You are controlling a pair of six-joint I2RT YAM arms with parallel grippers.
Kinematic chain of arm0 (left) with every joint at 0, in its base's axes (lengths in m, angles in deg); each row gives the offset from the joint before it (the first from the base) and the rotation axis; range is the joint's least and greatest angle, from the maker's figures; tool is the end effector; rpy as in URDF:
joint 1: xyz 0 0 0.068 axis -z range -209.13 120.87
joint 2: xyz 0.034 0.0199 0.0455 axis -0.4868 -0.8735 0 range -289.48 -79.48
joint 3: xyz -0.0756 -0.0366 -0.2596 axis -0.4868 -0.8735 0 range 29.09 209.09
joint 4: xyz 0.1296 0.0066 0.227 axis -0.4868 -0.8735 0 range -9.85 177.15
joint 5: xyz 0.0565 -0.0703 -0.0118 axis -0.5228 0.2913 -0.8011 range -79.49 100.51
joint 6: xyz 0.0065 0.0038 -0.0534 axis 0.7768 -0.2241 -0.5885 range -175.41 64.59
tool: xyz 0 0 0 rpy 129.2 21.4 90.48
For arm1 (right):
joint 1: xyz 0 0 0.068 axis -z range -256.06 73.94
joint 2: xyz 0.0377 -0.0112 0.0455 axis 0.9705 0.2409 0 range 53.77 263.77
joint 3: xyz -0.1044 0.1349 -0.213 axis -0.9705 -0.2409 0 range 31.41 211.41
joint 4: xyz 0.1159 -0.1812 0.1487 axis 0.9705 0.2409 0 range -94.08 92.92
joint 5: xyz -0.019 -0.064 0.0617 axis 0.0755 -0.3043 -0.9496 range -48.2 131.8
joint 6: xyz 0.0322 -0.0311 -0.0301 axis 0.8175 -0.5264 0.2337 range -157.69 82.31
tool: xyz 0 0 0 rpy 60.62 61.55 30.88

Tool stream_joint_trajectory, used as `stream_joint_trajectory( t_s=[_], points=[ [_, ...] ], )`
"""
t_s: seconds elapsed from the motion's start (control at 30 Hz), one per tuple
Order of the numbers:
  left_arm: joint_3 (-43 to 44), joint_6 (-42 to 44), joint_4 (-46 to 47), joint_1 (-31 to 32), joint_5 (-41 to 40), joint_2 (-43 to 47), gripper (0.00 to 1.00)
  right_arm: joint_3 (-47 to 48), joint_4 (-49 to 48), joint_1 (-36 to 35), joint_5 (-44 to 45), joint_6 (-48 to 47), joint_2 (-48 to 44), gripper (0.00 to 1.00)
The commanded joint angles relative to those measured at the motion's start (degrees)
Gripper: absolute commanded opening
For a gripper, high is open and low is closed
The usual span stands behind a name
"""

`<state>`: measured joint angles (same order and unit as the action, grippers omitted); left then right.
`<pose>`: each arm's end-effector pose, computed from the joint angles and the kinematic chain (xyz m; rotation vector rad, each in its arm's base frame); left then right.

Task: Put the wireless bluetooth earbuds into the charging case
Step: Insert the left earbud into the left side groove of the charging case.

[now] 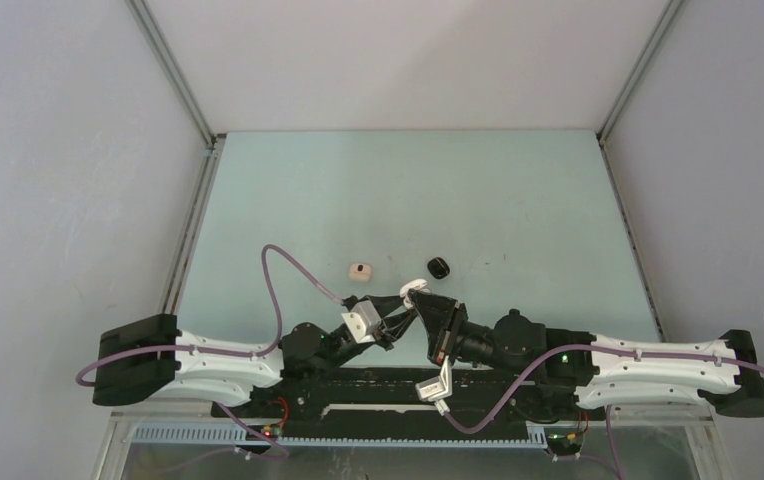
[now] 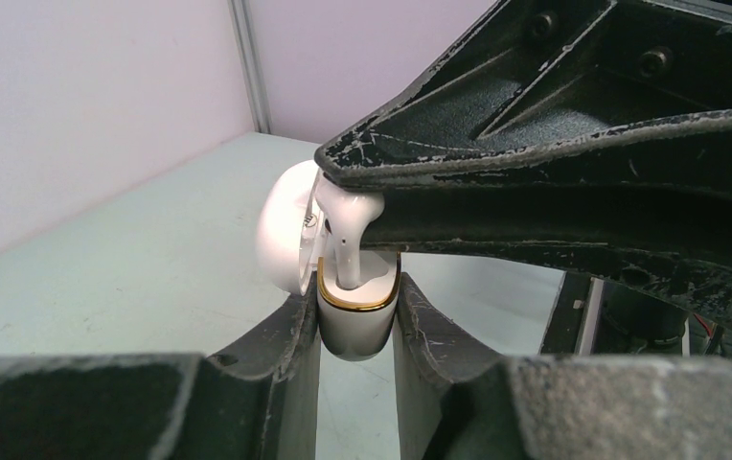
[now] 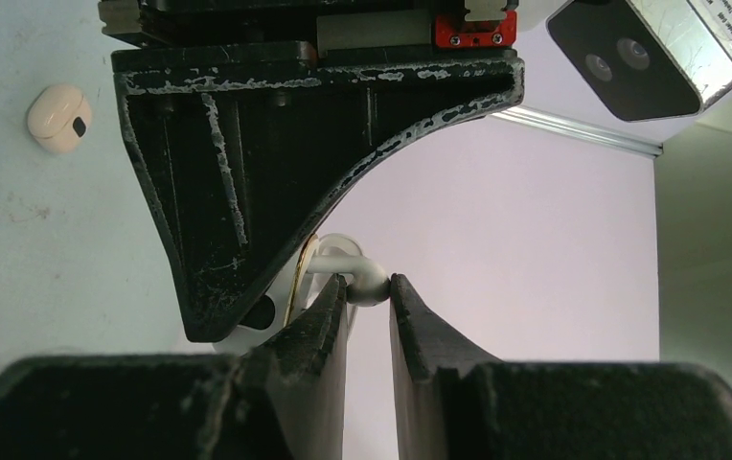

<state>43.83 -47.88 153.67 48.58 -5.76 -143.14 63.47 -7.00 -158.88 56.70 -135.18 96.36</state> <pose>0.0550 -0.2052 0.2377 0.6943 1.1299 -0.8699 0.0322 0.1823 0.2921 -1.7057 0.1903 -0.4116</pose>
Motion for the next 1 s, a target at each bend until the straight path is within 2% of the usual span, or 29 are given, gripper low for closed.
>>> stream_joint_trajectory(
  t_s=[0.0, 0.37, 0.67, 0.97],
  points=[
    [-0.51, -0.12, 5.01, 0.34, 1.22, 0.38, 0.00, -0.55, -1.28, -0.20, 0.75, 0.46, 0.21, 0.00],
    [-2.32, -0.50, 9.11, 0.33, 0.02, 0.47, 0.00, -2.12, -0.49, -0.21, 1.19, 0.11, 0.08, 0.00],
    [-0.33, -0.90, 6.55, 0.34, 1.85, -1.67, 0.00, -2.35, -6.14, -0.23, 0.26, -0.90, 1.06, 0.00],
    [-0.55, -0.91, 6.55, 0.38, 1.19, -1.14, 0.00, -2.35, -3.96, -0.58, 0.68, -0.88, 1.44, 0.00]
  ],
)
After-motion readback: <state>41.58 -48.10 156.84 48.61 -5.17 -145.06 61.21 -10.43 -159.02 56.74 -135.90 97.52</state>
